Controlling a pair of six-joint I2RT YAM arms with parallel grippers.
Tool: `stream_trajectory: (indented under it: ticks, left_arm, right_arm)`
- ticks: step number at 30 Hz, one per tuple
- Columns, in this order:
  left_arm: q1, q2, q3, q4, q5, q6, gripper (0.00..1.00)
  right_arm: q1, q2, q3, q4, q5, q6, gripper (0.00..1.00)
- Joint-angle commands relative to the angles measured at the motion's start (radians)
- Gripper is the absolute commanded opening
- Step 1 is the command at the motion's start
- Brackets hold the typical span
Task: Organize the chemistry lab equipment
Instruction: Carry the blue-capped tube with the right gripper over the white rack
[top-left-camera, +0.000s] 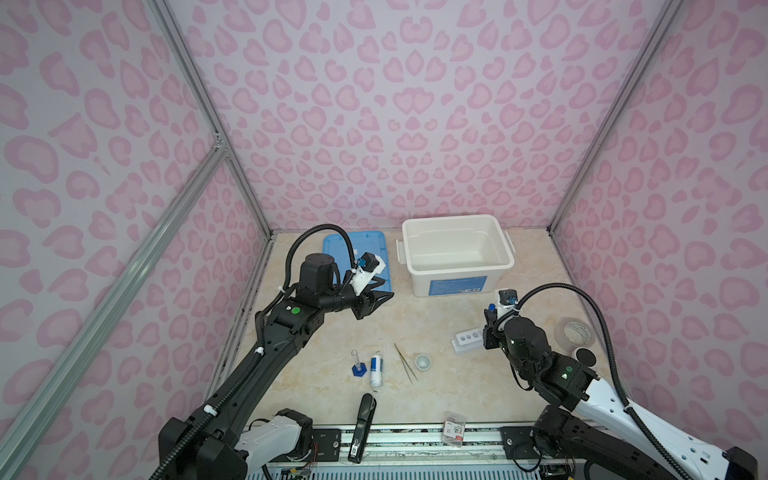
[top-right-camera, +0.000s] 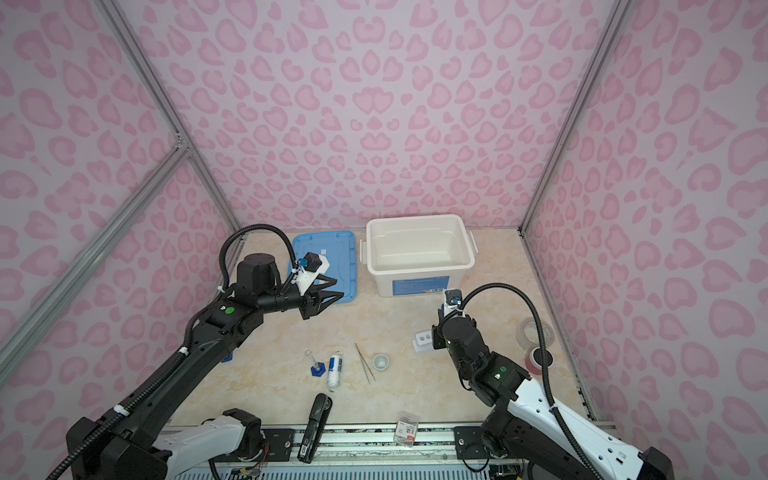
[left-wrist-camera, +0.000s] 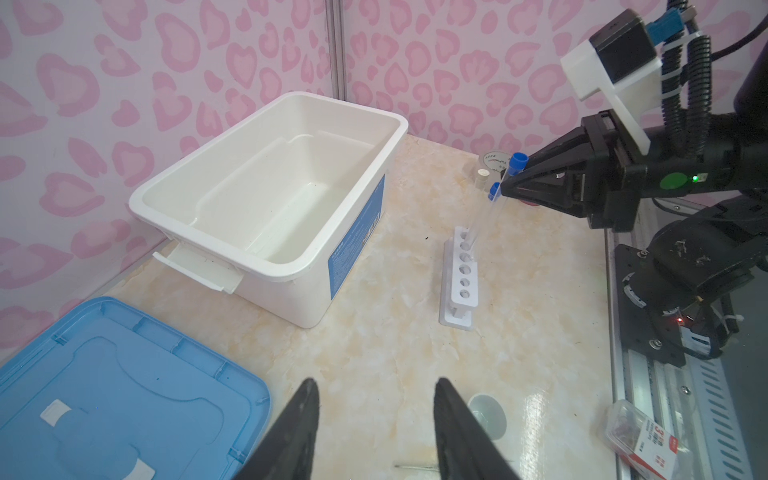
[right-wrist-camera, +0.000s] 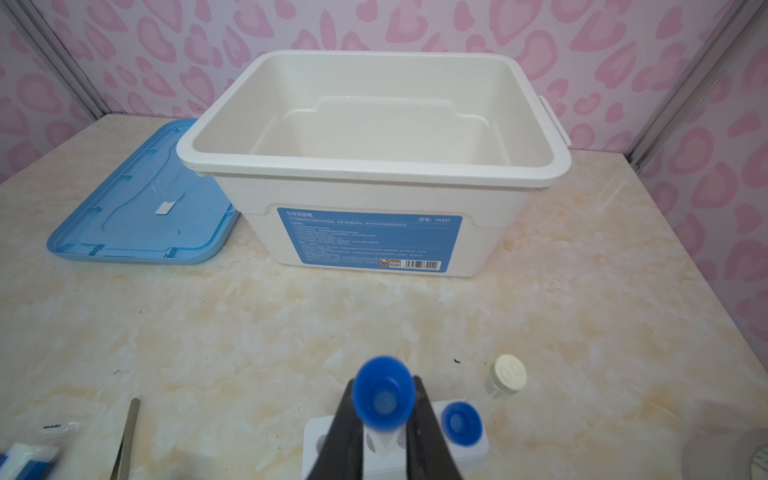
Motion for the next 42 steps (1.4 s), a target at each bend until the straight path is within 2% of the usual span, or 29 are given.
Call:
stream_trajectory:
  ticks: [1,42]
  left_arm:
    - [0.0,-0.005,0.001,0.027,0.001,0.004,0.47]
    - [-0.001,0.014,0.004,0.021,-0.001,0.013,0.47]
  right_arm:
    - [0.001,-0.008,-0.021,0.051,0.028,0.011,0.15]
    - [-0.014,0.026,-0.084,0.12,0.058,-0.018,0.15]
